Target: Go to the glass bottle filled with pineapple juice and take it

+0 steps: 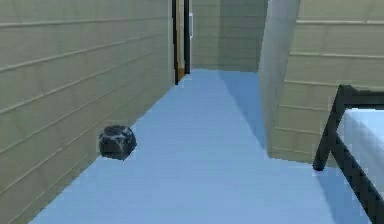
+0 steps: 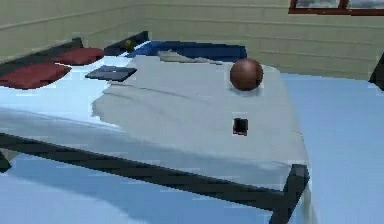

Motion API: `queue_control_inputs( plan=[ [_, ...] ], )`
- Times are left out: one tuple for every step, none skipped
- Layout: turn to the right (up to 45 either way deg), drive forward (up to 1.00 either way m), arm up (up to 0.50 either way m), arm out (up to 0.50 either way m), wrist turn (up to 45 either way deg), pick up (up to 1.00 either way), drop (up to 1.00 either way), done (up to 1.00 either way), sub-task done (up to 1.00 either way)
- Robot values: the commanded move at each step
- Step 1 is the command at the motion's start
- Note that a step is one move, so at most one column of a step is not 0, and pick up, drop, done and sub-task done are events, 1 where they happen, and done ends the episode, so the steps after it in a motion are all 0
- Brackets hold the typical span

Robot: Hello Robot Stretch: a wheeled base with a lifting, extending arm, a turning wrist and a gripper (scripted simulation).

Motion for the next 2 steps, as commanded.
queue_control_inputs(
  plan=[
    [0.0, 1.0, 0.0, 0.0, 0.0, 0.0, 0.0, 0.0, 0.0],
    [0.0, 1.0, 0.0, 0.0, 0.0, 0.0, 0.0, 0.0, 0.0]
  ],
)
